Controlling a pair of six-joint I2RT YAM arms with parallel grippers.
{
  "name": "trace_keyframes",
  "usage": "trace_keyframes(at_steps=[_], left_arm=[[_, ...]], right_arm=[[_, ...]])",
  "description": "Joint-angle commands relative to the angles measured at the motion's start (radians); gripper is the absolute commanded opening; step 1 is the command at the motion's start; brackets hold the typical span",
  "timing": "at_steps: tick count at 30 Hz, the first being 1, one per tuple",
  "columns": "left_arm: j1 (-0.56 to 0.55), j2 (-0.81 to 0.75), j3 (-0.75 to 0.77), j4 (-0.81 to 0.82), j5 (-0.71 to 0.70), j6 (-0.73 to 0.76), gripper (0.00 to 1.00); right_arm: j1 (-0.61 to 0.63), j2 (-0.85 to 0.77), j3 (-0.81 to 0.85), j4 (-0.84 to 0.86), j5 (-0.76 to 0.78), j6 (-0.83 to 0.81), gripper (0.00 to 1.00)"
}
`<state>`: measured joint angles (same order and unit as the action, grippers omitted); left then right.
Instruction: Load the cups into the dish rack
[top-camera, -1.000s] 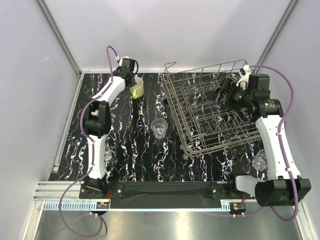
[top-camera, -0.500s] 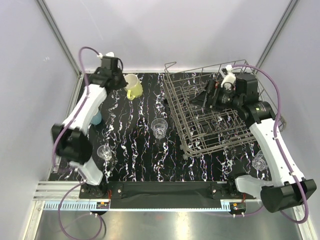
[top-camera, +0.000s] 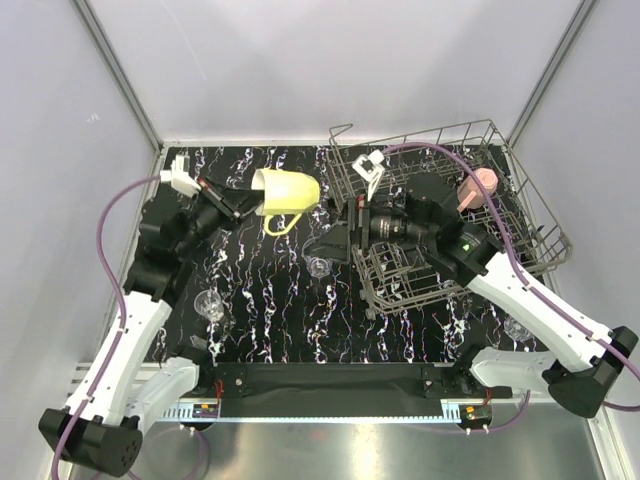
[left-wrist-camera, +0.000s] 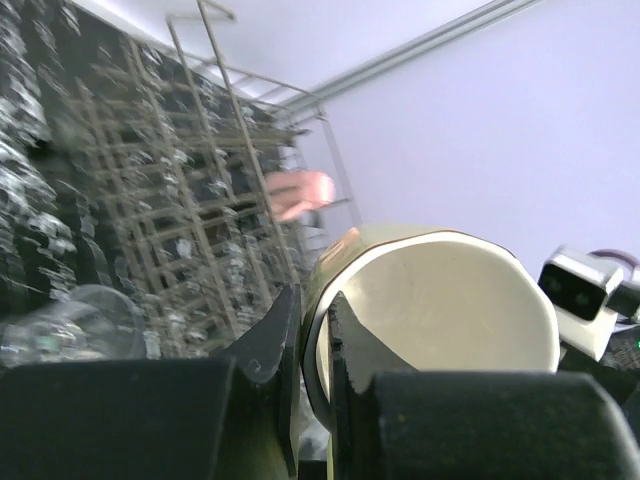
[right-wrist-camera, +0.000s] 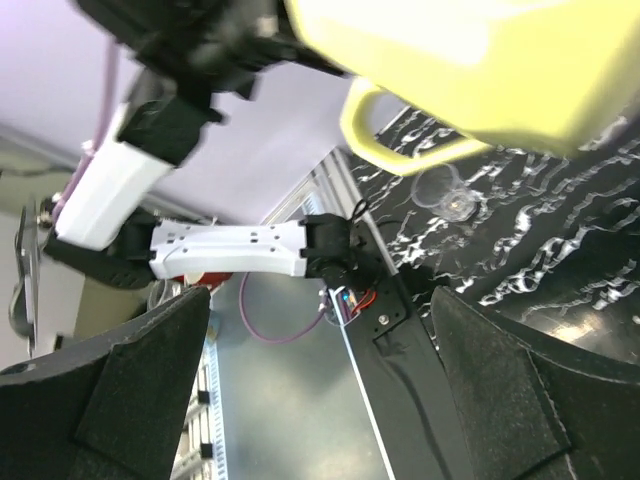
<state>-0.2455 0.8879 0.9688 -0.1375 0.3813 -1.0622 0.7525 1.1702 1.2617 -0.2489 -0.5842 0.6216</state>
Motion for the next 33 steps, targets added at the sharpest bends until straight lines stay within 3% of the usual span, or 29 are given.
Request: trace_keyframes(at_steps=[1,4,7,15,22,28,32,33], left_arm=[[-0.009,-0.111,-0.089,0.367,0.045,-0.272,0.00],[-0.012,-0.159,-0.182,0.497,0.036,-0.375,0.00],[-0.020,-0.188,-0.191,0.493,-0.011,-0.424,0.00],[-0.207,-0.236,-0.275,0.561,-0.173,-0.486,0.00],[-0.389,-0.170,-0.346,0.705,-0.261,-0.521,0.00],[-0.457,-0.138,-0.323,0.717,-0.297,-0.469,0.00],[-0.482,-0.135,-0.323,0.699,-0.328,-0.420,0.00],[-0.482,-0.132,-0.323,0.699,-0.328,-0.401,0.00]], right_arm=[[0.074,-0.003,0.007,0.100,0.063,-0.054,0.99],[0.106,-0.026,-0.037,0.152,0.098,-0.045,0.98],[0.116,-0.063,-0.099,0.240,0.135,-0.022,0.98],[0.134,-0.055,-0.157,0.470,0.152,0.064,0.96],[0.159,-0.030,-0.188,0.600,0.201,0.122,0.86],[0.182,-0.037,-0.226,0.622,0.276,0.150,0.66],[0.183,-0.047,-0.213,0.564,0.323,0.152,0.45],[0.183,-0.043,-0.197,0.548,0.326,0.152,0.36]])
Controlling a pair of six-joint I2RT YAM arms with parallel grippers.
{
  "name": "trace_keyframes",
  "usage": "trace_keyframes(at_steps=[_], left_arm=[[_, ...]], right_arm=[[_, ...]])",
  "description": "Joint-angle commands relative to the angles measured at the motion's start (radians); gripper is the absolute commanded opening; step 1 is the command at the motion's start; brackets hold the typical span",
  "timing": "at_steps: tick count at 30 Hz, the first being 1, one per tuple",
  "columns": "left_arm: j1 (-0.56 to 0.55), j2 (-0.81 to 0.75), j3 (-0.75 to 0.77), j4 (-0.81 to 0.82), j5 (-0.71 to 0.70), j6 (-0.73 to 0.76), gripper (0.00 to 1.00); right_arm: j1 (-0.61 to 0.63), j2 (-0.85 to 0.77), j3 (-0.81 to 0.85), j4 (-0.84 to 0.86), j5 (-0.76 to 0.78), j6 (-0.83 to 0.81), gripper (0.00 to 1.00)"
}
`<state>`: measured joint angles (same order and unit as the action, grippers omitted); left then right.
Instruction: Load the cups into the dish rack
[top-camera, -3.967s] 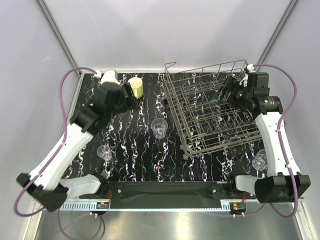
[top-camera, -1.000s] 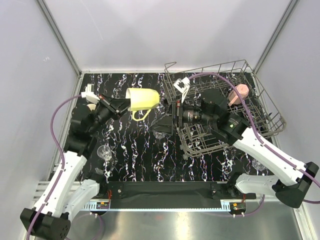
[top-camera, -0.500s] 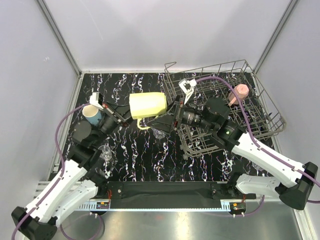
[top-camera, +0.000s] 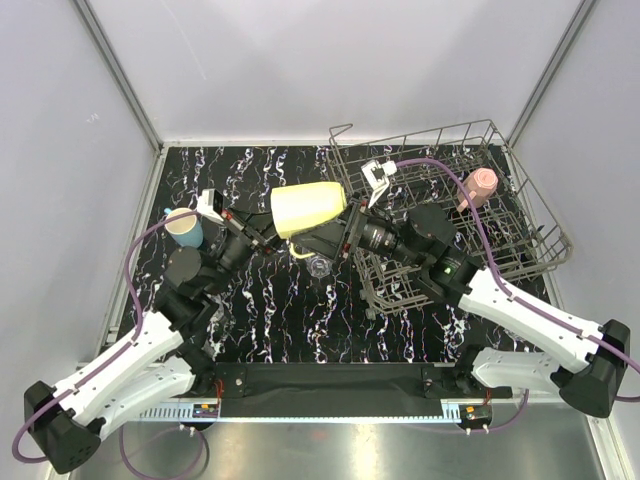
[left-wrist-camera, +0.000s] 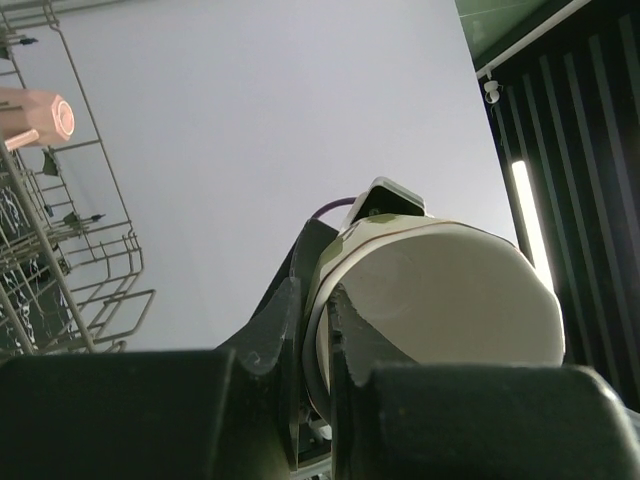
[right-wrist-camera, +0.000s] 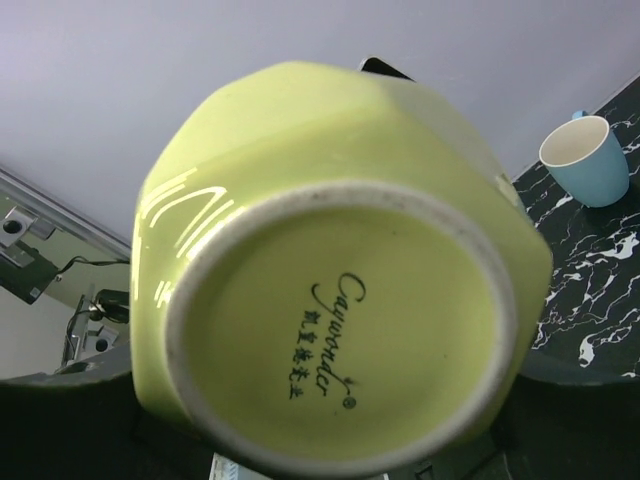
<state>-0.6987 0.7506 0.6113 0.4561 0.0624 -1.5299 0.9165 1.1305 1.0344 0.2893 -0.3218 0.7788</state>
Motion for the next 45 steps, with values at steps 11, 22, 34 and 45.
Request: trace_keyframes(at_steps=[11,22,34,45], left_arm=[[-0.042,-0.002,0.088,0.024,-0.053,0.221,0.00],[-0.047,-0.059,0.093,-0.043,-0.111,0.289,0.00],[-0.047,-0.039,0.107,-0.017,-0.082,0.252,0.00],[-0.047,-0.105,0.114,-0.282,-0.167,0.316,0.89]], right_arm=[[0.019,0.035,0.085,-0.085,0.070,0.033,0.01],[0.019,0.011,0.043,0.002,0.075,0.040,0.63],[0.019,-0.011,0.010,0.116,0.015,0.037,0.00],[0.019,-0.089,0.016,-0.067,0.162,-0.036,0.00]])
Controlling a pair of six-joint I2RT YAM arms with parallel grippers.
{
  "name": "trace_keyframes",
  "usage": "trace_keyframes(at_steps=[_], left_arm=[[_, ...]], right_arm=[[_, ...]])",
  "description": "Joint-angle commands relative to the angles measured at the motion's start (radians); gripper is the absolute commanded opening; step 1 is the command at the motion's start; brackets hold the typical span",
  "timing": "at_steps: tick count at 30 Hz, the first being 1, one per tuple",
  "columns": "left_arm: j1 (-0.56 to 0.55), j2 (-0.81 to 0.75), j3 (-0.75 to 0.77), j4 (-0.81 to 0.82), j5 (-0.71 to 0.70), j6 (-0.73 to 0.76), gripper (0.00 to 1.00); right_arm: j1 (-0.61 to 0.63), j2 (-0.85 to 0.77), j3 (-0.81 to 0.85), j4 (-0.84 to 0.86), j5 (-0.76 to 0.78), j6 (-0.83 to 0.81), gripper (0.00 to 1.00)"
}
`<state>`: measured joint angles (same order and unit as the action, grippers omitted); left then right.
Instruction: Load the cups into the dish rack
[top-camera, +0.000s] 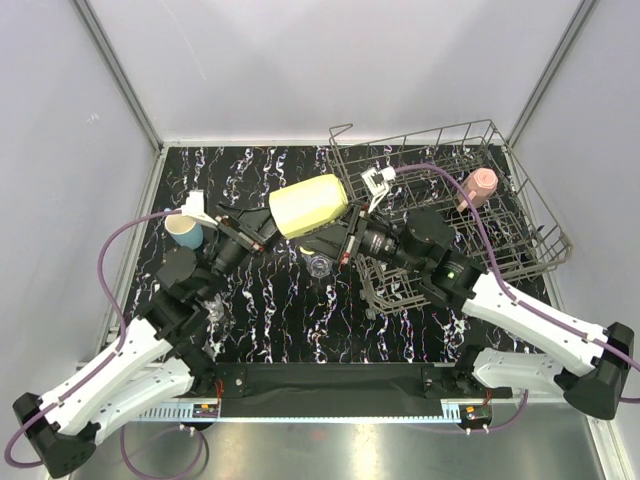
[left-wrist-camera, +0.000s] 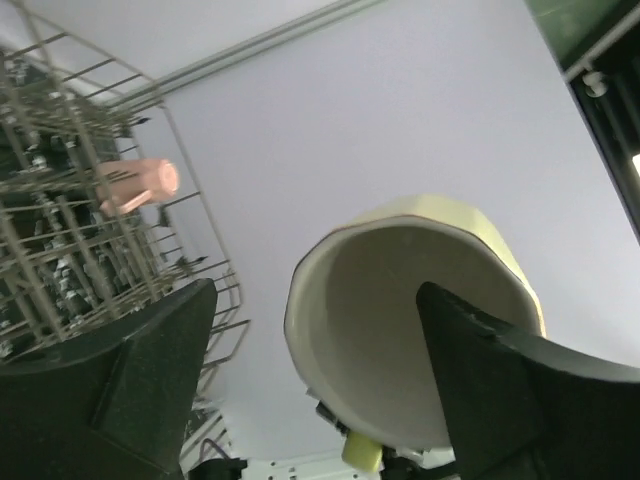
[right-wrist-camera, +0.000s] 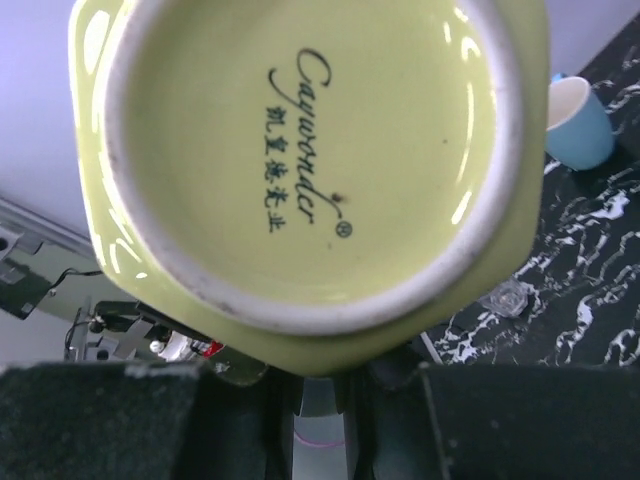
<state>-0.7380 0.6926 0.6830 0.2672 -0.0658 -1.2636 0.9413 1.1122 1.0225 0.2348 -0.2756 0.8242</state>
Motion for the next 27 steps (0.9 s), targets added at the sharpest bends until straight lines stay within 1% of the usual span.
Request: trace_keyframes(at_steps=[1,3,4,5,6,7,9,10,12,13,16,17,21,23,24,25,27], left_arm=[[-0.006,-0.059,0.038,-0.126,-0.063,0.058,0.93],[-0.006,-0.102,0.035,-0.225,-0.089,0.087,0.99],[-0.006,-0.122,0.029,-0.258,-0.118,0.099,0.99],[-0.006,-0.140,0.026,-0.329,-0.136,0.122,0.99],[-0.006,-0.180,0.024,-0.367,-0.173,0.135,0.99],[-0.006,-0.198,0.024,-0.403,-0.193,0.148,0.99],[-0.006,-0.238,0.027,-0.492,-0.241,0.190,0.99],[-0.006,-0.269,0.029,-0.517,-0.253,0.207,0.99],[-0.006,-0.297,0.042,-0.585,-0.284,0.251,0.99],[-0.006,-0.318,0.047,-0.606,-0.292,0.263,0.99],[-0.006,-0.341,0.061,-0.678,-0.316,0.296,0.99],[-0.006,-0.352,0.062,-0.706,-0.318,0.303,0.99],[-0.006,-0.373,0.053,-0.741,-0.307,0.300,0.99],[-0.006,-0.380,0.038,-0.731,-0.290,0.276,0.99],[-0.006,-0.383,0.030,-0.720,-0.267,0.268,0.99],[-0.006,-0.383,0.014,-0.709,-0.253,0.251,0.99],[-0.006,-0.369,0.003,-0.677,-0.218,0.237,0.98]], right_arm=[[-0.006,-0.077,0.033,-0.043,0.140,-0.092,0.00],[-0.007,-0.097,0.051,-0.139,0.216,-0.134,0.00],[-0.007,-0.103,0.059,-0.205,0.269,-0.164,0.00],[-0.009,-0.109,0.065,-0.230,0.315,-0.181,0.00],[-0.012,-0.110,0.088,-0.294,0.350,-0.203,0.00],[-0.019,-0.106,0.103,-0.390,0.434,-0.255,0.00],[-0.032,-0.077,0.165,-0.506,0.539,-0.313,0.00],[-0.047,-0.069,0.178,-0.590,0.655,-0.370,0.00],[-0.087,-0.066,0.185,-0.637,0.742,-0.414,0.00],[-0.154,-0.069,0.186,-0.666,0.765,-0.443,0.00],[-0.306,-0.057,0.214,-0.736,0.713,-0.471,0.00],[-0.385,-0.043,0.221,-0.750,0.713,-0.487,0.00],[-0.524,0.035,0.301,-0.821,0.750,-0.546,0.00],[-0.568,0.086,0.320,-0.810,0.710,-0.565,0.00],[-0.610,0.106,0.339,-0.804,0.693,-0.573,0.00],[-0.624,0.156,0.355,-0.808,0.685,-0.574,0.00],[-0.666,0.207,0.395,-0.813,0.673,-0.577,0.00]])
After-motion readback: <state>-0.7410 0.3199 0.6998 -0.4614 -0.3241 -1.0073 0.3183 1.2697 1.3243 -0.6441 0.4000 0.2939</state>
